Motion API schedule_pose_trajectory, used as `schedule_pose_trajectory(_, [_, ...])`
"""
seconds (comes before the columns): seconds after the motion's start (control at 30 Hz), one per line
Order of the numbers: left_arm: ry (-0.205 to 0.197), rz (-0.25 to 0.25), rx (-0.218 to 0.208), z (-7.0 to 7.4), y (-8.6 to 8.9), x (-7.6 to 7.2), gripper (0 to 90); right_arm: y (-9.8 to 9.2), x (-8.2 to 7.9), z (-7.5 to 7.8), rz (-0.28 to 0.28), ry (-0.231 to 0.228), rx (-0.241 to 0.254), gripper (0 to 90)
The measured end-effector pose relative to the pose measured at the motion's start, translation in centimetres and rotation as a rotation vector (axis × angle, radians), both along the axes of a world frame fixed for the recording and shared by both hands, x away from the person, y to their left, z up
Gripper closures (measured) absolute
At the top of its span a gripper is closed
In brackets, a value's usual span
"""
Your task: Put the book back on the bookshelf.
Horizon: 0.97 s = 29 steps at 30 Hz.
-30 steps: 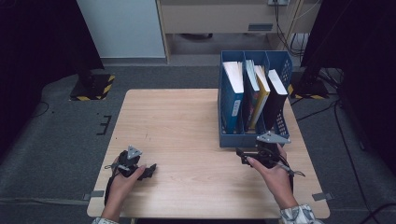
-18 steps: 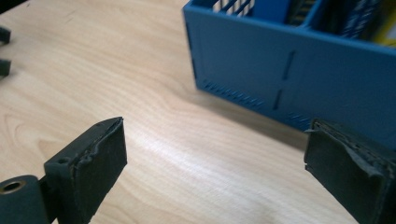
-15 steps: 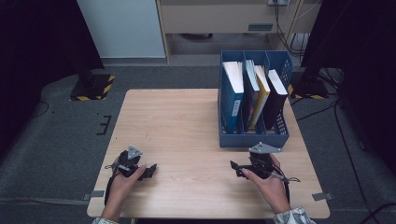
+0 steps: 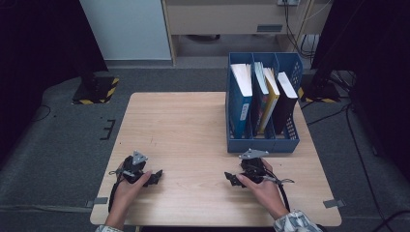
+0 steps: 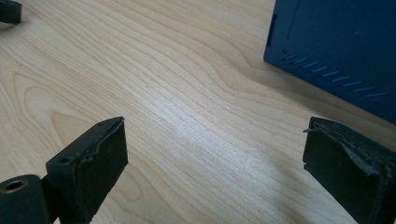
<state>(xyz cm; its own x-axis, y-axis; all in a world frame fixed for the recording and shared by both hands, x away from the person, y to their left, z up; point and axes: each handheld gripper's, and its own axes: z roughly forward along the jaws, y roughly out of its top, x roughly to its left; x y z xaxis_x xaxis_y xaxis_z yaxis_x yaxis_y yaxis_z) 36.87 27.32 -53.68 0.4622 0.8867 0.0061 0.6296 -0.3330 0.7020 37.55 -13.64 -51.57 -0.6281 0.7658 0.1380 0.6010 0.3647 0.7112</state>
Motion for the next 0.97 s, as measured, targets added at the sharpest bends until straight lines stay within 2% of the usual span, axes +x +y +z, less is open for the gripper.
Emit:
schedule_pose_trajectory(0.13, [0.000, -0.002, 0.000, 0.0, 0.0, 0.0, 0.7, 0.7, 0.4, -0.8, -0.009, 0.008, -0.038, 7.1])
schedule_pose_trajectory(0.5, [0.003, -0.007, 0.003, 0.0, 0.0, 0.1, 0.5, 1.1, 1.1, -1.6, -0.064, 0.001, -0.092, 6.7])
schedule_pose_trajectory(0.63, [0.002, -0.008, 0.003, 0.0, -0.1, 0.1, 0.5, 1.5, 1.3, -1.9, -0.094, -0.027, -0.113, 6.3])
schedule_pose_trajectory(0.67, [0.002, -0.008, 0.004, 0.0, -0.1, 0.1, 0.5, 1.9, 1.3, -2.2, -0.115, -0.054, -0.126, 2.9])
schedule_pose_trajectory(0.73, [0.003, -0.009, 0.003, 0.0, -0.1, 0.1, 0.5, 2.0, 1.3, -2.4, -0.122, -0.063, -0.117, 1.9])
schedule_pose_trajectory(0.97, [0.003, -0.012, 0.002, 0.0, -0.1, 0.1, 0.3, 2.2, 1.3, -2.4, -0.138, -0.054, -0.117, 0.4])
